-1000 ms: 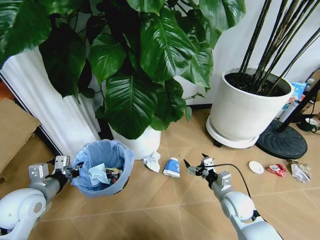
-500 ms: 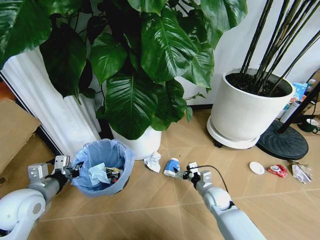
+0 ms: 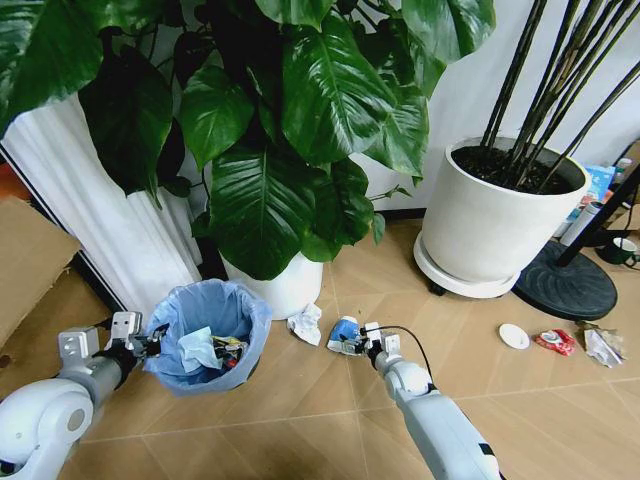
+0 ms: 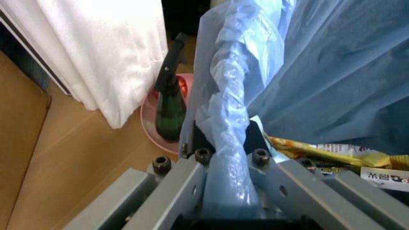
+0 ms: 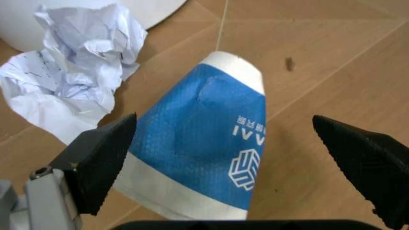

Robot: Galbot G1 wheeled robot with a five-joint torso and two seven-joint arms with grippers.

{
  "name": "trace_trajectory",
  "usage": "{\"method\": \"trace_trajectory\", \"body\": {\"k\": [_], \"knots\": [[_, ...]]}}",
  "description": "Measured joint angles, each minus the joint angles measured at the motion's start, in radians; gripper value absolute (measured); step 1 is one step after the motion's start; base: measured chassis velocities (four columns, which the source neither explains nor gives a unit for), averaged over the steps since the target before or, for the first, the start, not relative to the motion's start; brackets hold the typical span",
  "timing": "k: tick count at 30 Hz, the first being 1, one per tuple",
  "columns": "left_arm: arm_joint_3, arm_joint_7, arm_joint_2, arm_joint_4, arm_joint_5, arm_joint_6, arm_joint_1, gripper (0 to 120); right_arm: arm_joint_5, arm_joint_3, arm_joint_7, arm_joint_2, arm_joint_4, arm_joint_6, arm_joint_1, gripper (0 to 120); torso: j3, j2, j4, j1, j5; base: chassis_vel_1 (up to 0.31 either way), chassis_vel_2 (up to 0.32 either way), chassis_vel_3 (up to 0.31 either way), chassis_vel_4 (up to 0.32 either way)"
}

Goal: Pick up the trash bin and place the garbage on the floor into it.

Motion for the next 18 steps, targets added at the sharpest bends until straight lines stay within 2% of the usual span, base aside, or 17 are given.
{"method": "trace_trajectory", "body": {"k": [13,15,17,18], "knots": [[0.003,0.001,-0.002,0.0,0.003,0.0,-0.003,0,-0.014,0.027,-0.042,0.041,-0.111,0.008,0.055,100,0.0,0.0,0.0,0.0,0.0001,0.0,0.0,0.0,0.0],[0.004,0.001,-0.002,0.001,0.003,0.0,-0.004,0,-0.016,0.03,-0.045,0.046,-0.125,0.007,0.062,98,0.0,0.0,-0.0001,0.0,0.0,0.0,0.0,0.0,0.0],[0.004,0.001,-0.002,0.0,0.003,0.0,-0.004,0,-0.019,0.035,-0.049,0.054,-0.148,0.006,0.073,88,0.0,0.0,0.0,0.0,0.0002,0.0,0.0,0.0,0.0],[0.004,0.001,-0.002,0.0,0.003,0.0,-0.004,0,-0.019,0.035,-0.049,0.054,-0.148,0.006,0.073,88,0.0,0.0,0.0,0.0,0.0002,0.0,0.0,0.0,0.0]]}}
